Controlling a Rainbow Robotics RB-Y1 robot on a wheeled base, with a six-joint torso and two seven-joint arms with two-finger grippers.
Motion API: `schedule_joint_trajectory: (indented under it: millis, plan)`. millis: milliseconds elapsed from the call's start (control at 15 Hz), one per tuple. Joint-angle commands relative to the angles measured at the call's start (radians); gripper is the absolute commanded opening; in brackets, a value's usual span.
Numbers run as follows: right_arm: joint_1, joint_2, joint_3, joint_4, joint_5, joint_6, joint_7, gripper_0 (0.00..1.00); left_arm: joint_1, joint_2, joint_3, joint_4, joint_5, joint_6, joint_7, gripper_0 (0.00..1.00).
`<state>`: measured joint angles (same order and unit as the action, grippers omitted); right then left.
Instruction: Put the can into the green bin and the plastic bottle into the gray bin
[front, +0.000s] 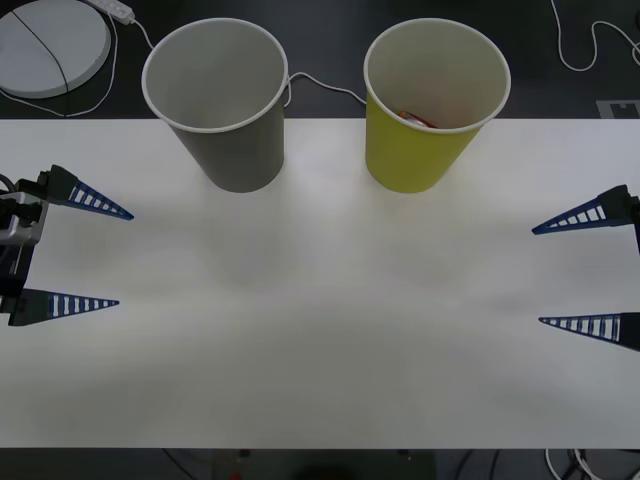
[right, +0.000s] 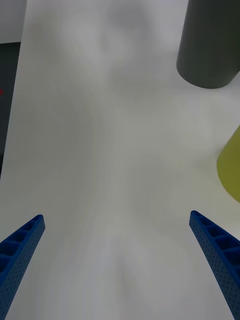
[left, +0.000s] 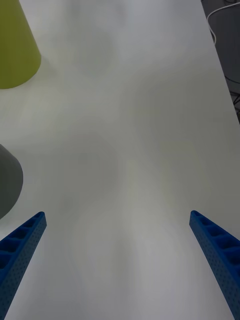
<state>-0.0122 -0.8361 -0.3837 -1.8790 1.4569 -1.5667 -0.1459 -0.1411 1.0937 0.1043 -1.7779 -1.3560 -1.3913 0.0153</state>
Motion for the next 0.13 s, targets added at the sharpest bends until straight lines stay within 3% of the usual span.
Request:
schedule_joint_trajectory:
  millis: [67, 133]
  plan:
    - [0.000, 0.000, 0.000, 0.000, 0.000, 0.000, 0.000, 1.00, 0.000, 0.000, 0.000, 0.000, 0.000, 0.000, 0.000, 1.00]
    - [0.000, 0.000, 0.000, 0.000, 0.000, 0.000, 0.000, 1.00, 0.000, 0.000, 0.000, 0.000, 0.000, 0.000, 0.000, 1.00]
